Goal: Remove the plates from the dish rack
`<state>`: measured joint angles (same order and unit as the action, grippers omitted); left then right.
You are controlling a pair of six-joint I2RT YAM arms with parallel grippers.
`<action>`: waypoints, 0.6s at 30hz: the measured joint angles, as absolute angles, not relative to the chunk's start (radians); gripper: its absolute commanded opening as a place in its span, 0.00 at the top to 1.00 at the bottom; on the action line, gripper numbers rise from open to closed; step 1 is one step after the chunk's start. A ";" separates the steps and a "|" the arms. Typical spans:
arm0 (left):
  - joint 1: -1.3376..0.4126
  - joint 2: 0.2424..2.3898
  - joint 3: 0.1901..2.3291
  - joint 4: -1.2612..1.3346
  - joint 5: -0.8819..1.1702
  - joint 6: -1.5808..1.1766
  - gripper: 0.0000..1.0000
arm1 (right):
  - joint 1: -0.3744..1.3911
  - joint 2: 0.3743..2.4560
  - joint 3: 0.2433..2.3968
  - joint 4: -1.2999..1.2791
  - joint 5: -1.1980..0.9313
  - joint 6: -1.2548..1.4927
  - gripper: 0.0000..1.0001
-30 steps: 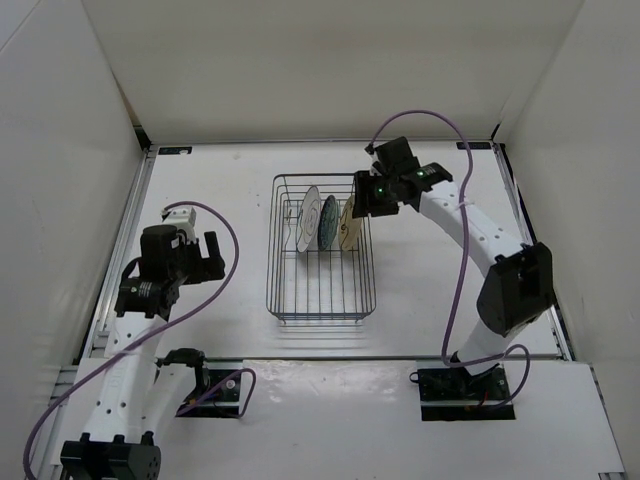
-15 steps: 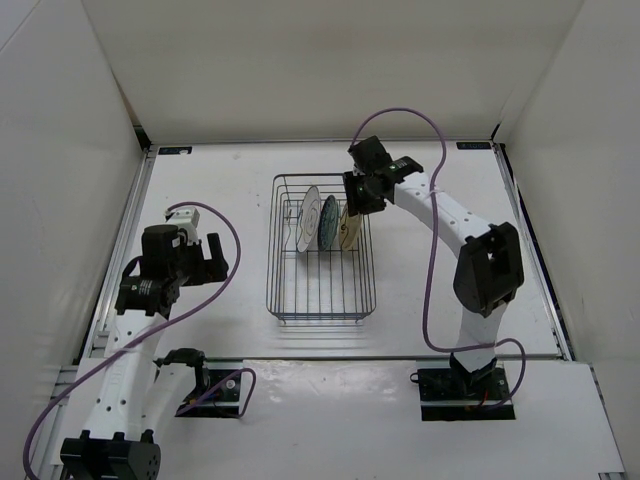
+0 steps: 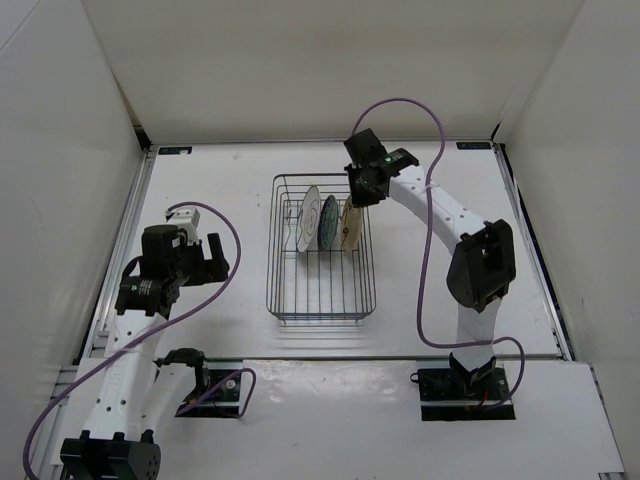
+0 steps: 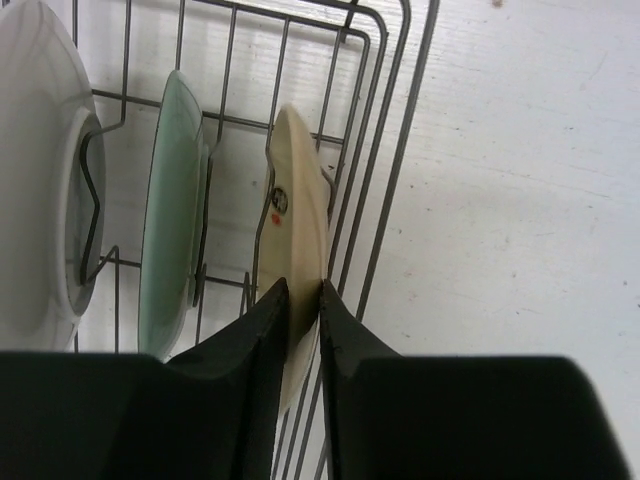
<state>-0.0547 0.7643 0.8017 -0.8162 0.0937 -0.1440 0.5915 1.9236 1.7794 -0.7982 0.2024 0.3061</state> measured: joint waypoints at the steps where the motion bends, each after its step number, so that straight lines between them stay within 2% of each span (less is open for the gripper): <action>1: -0.055 0.764 0.802 -0.816 0.094 -0.144 0.01 | 0.592 1.924 1.794 -0.809 0.211 0.307 0.85; 6: -0.055 0.764 0.802 -0.816 0.094 -0.144 0.01 | 0.590 1.927 1.879 -0.873 0.248 0.303 0.87; 8: -0.054 0.764 0.802 -0.816 0.095 -0.144 0.01 | 0.590 1.929 1.924 -0.894 0.260 0.301 0.94; 18: -0.054 0.764 0.802 -0.816 0.097 -0.144 0.01 | 0.590 1.891 2.040 -0.944 0.315 0.249 0.94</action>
<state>-0.0544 0.7643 0.8017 -0.8162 0.0975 -0.1444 0.5903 1.8908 2.0403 -0.9436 0.3149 0.2489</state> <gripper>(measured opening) 0.992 0.087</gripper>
